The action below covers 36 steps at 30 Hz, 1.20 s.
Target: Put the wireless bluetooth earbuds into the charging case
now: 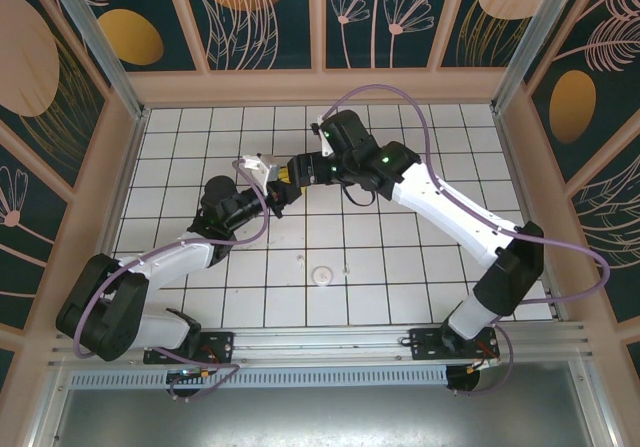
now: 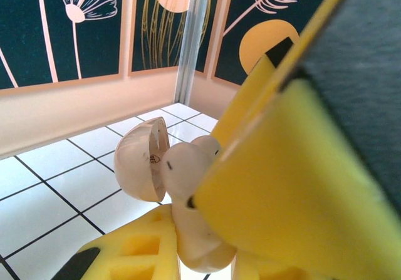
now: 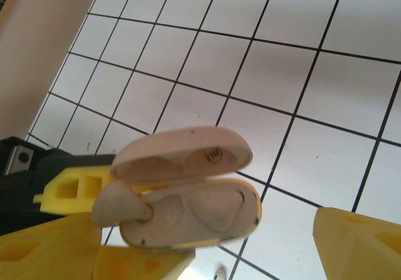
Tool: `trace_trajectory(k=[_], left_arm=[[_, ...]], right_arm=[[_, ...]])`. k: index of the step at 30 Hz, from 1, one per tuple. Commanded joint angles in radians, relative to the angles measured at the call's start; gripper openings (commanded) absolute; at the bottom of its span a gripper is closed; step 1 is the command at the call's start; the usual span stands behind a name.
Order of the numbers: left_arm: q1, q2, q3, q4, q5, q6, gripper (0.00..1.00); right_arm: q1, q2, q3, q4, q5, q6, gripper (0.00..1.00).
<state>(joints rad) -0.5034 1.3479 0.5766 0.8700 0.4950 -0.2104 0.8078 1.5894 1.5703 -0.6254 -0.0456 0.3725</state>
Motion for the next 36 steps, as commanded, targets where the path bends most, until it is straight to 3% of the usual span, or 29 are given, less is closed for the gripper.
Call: trace_trajectory(k=[1, 25, 36], left_arm=[[-0.003, -0.011, 0.026, 0.035, -0.008, -0.007, 0.15], [-0.003, -0.02, 0.023, 0.037, -0.008, -0.014, 0.15], [-0.003, -0.013, 0.027, 0.035, -0.01, -0.016, 0.15]], right_arm=[[-0.015, -0.044, -0.022, 0.032, -0.018, -0.006, 0.88], [-0.086, -0.129, -0.143, 0.124, -0.13, 0.037, 0.86], [-0.064, -0.152, -0.121, 0.172, -0.152, 0.004, 0.88]])
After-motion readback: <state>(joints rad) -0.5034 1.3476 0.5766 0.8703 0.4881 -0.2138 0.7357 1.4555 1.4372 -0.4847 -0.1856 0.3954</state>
